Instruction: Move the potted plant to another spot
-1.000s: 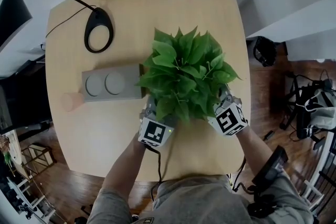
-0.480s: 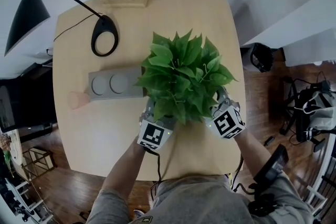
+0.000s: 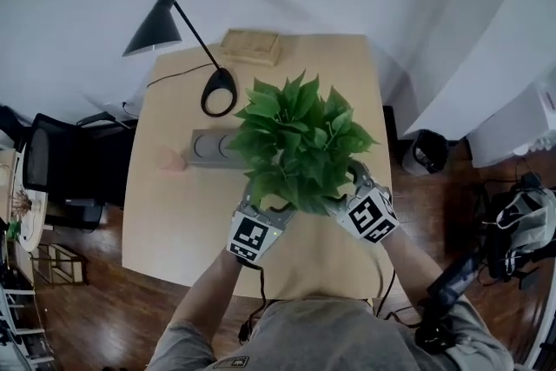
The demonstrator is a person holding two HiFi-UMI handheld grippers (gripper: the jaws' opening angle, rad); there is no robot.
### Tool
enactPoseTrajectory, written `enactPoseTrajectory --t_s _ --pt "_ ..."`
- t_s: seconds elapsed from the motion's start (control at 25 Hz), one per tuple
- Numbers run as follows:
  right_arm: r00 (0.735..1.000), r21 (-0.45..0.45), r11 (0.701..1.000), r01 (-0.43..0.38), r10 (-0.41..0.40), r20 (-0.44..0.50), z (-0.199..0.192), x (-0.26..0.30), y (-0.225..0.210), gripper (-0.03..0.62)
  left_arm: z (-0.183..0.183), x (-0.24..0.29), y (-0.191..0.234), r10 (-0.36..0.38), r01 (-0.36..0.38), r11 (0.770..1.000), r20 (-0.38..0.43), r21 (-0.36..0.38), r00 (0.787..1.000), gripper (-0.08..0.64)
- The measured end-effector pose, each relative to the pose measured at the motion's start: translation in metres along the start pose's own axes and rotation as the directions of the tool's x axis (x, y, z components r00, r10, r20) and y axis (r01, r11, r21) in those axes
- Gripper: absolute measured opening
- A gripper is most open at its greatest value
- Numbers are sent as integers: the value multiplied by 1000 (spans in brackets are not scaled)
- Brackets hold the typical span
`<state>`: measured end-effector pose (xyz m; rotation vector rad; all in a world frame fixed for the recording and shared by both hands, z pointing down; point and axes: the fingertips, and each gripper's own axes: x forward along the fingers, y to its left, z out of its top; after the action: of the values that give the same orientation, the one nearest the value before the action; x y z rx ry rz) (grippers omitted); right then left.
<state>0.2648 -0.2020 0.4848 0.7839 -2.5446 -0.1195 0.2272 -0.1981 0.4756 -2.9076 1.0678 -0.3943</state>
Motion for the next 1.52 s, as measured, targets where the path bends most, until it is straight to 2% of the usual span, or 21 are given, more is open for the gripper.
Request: enactPoseTrajectory --t_s 0.2,0.56,0.8,1.16,1.52 --pt "997 -20 1000 -16 18 70 50 -24 12 302 43 -35 -3 63 -58 996 65 -71 996 305" --pt "987 -111 993 -43 60 147 84 -55 37 301 75 -73 -24 158 -155 987 111 -34 981 305" --pt "981 -117 990 -84 103 166 91 -47 50 301 72 -89 -21 204 -202 979 80 -33 976 305" --pt "972 -154 980 -125 153 181 128 -9 99 299 60 -154 8 269 -267 963 85 -32 959 304" --pt "976 -150 981 -119 143 163 169 61 160 299 29 -233 64 256 -254 966 86 -40 963 304"
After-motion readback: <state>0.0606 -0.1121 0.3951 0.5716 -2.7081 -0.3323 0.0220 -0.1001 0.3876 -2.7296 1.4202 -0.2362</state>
